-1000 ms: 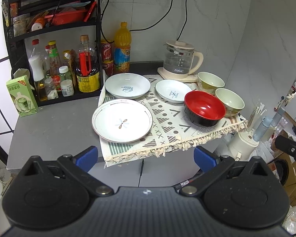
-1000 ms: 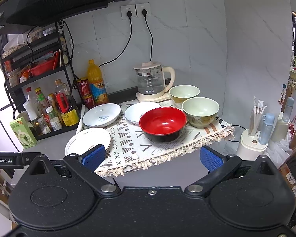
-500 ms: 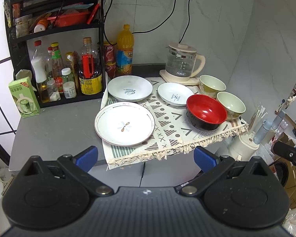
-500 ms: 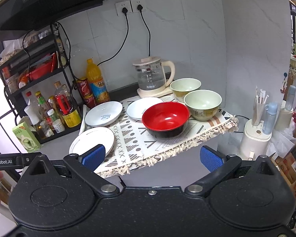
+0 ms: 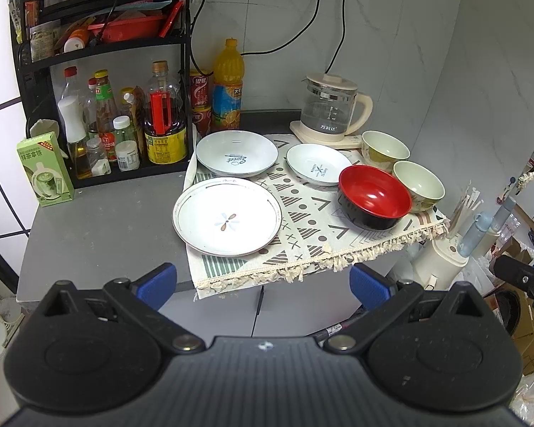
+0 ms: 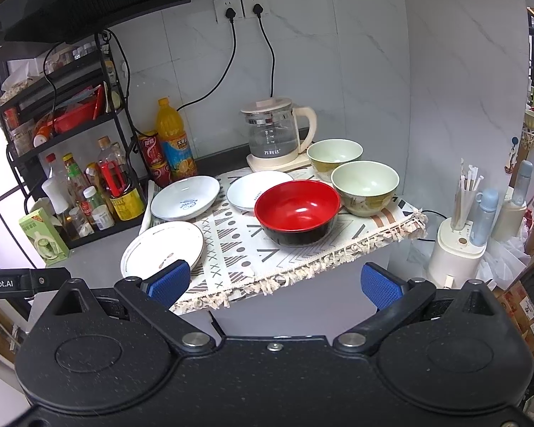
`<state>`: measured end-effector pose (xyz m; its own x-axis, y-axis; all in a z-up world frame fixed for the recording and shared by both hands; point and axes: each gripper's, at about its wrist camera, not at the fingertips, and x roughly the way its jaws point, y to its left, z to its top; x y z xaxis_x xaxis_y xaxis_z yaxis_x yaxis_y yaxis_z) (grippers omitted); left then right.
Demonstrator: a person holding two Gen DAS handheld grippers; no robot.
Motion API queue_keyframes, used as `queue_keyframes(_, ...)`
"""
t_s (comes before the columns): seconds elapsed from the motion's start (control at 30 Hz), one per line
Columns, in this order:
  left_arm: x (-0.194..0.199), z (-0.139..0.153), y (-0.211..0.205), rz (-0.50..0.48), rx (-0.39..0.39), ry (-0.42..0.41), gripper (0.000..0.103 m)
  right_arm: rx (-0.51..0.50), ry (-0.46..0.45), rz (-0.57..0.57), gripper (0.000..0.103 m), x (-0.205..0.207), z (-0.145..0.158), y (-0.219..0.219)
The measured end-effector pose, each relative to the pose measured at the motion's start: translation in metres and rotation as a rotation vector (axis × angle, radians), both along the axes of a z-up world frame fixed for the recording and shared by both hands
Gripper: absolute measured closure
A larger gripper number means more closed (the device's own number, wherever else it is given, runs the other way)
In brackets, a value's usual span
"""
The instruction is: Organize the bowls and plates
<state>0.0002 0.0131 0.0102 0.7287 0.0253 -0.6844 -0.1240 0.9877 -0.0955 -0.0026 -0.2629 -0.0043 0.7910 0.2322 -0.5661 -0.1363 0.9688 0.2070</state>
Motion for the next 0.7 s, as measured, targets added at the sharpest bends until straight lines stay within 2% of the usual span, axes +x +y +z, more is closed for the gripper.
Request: queue_keyframes(0.7,0.017,-0.015,-0.007,0.002,-0.008,0.014,0.001,-0.028,0.005,0.011,0.000,0.009,-0.005,-0.001)
